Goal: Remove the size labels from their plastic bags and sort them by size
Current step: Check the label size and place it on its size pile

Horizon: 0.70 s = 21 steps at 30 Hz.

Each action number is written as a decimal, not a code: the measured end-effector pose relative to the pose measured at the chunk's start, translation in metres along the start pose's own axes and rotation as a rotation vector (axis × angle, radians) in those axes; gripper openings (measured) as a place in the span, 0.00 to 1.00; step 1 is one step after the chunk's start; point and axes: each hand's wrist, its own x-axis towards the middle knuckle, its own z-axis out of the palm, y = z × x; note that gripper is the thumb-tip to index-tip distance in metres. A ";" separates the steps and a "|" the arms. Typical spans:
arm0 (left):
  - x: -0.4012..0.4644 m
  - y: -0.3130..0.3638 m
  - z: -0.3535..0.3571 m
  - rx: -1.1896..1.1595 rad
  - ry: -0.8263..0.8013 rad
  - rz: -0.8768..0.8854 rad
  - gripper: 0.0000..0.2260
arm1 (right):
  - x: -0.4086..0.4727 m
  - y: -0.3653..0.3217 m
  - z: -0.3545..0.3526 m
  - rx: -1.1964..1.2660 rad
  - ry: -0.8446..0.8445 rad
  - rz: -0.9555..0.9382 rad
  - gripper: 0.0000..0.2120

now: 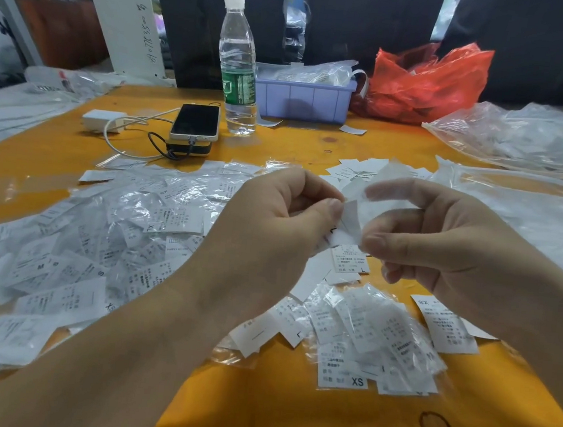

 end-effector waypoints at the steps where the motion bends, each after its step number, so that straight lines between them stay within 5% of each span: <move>1: 0.000 0.000 0.000 -0.003 -0.007 -0.005 0.08 | 0.000 -0.001 -0.001 -0.025 -0.016 -0.004 0.29; 21: 0.001 0.000 0.000 -0.006 -0.050 -0.025 0.07 | 0.000 -0.005 -0.009 -0.130 -0.099 -0.049 0.24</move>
